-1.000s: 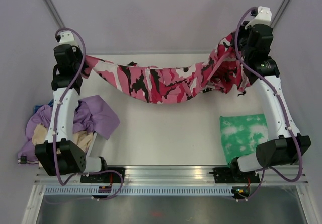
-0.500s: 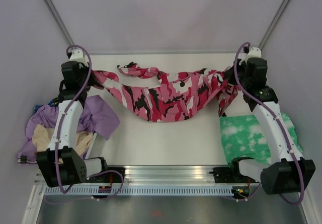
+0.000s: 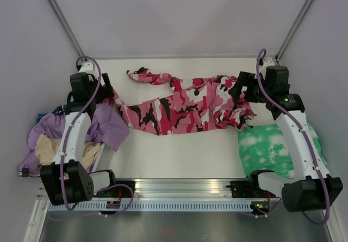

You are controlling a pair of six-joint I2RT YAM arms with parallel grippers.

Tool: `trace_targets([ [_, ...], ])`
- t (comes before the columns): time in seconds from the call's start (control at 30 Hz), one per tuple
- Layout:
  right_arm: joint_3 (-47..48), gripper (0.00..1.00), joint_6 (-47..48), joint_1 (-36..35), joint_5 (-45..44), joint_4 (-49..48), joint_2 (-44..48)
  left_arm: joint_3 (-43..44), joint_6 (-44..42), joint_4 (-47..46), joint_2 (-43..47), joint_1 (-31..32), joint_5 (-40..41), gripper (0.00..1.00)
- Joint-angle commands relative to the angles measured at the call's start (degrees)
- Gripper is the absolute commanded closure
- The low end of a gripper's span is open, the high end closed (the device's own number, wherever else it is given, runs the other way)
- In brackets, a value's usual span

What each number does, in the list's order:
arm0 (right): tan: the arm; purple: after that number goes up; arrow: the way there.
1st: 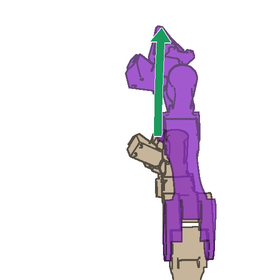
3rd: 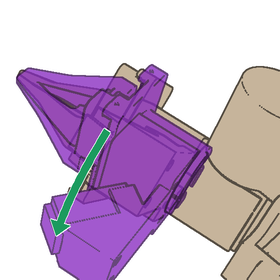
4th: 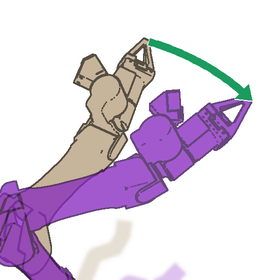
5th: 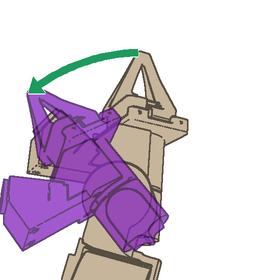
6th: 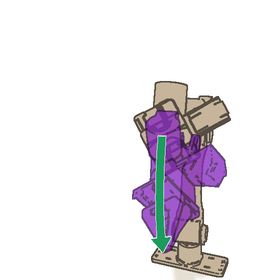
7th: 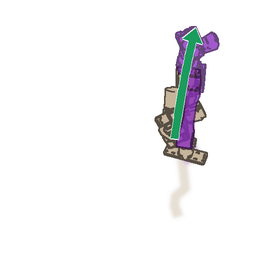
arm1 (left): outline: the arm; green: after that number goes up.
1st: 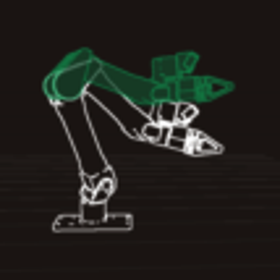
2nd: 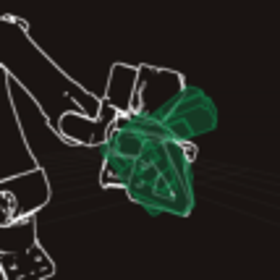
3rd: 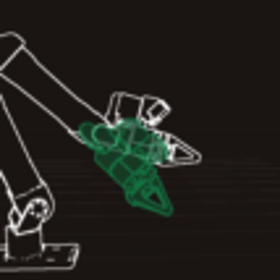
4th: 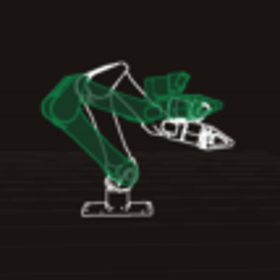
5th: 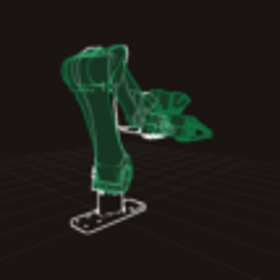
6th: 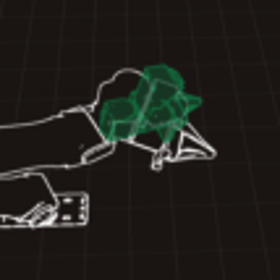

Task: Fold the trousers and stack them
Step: Flatten the trousers out

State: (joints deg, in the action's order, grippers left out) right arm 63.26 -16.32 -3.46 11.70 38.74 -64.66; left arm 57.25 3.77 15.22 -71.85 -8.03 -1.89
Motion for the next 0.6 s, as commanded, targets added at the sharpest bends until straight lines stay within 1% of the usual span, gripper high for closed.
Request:
trace_targets([
  [0.0,12.5,0.02,-0.5,0.1,7.0,1.1,-3.4,3.5,6.8,0.5,7.0,-0.1,-3.6,0.06],
  [0.03,16.1,0.02,-0.6,0.1,8.3,0.4,-5.5,3.9,9.6,1.6,9.3,-0.1,-4.7,0.05],
  [0.07,17.2,0.02,-0.9,0.2,10.8,-0.2,-6.7,4.1,10.6,2.2,10.2,-0.1,-5.7,0.05],
  [0.13,19.7,0.02,-1.5,0.2,12.1,-2.2,-9.2,4.1,13.9,3.8,12.9,-0.1,-9.3,0.05],
  [0.2,19.6,0.02,-3.0,0.1,13.7,-5.0,-10.3,4.1,15.9,4.5,14.1,0.1,-12.2,0.05],
  [0.23,18.6,0.02,-3.6,0.2,14.1,-6.1,-10.5,4.1,16.5,4.6,14.5,0.5,-16.3,0.05],
  [0.3,16.1,0.02,-5.7,0.2,14.9,-9.5,-10.0,6.0,16.1,5.3,14.4,2.7,-18.4,0.05],
  [0.33,15.2,0.02,-6.3,0.2,15.2,-10.8,-9.9,9.5,13.7,7.1,12.9,5.9,-17.9,0.05],
  [0.37,14.7,0.02,-6.8,0.1,15.4,-11.4,-9.7,11.8,12.6,8.3,11.5,7.5,-16.0,0.06],
  [0.4,14.2,0.02,-7.0,0.1,15.4,-12.0,-9.7,14.5,10.4,9.5,10.0,10.5,-11.1,0.05],
  [0.43,14.3,0.02,-6.8,0.2,15.4,-11.8,-9.8,20.2,9.3,10.4,8.2,12.7,-8.4,0.05],
  [0.47,14.3,0.02,-6.5,0.2,14.7,-11.5,-9.8,23.2,8.5,12.3,3.9,15.9,-6.3,0.05],
  [0.5,14.3,0.02,-6.4,0.1,14.2,-11.0,-9.7,26.6,7.7,13.0,1.5,16.8,-5.2,0.05],
  [0.53,14.3,0.02,-5.9,0.1,13.7,-10.6,-9.5,33.6,7.2,13.5,-0.8,17.3,-5.0,0.05],
  [0.57,14.3,0.02,-5.7,0.1,12.4,-10.4,-9.3,36.7,7.1,14.0,-3.2,17.6,-5.1,0.05],
])
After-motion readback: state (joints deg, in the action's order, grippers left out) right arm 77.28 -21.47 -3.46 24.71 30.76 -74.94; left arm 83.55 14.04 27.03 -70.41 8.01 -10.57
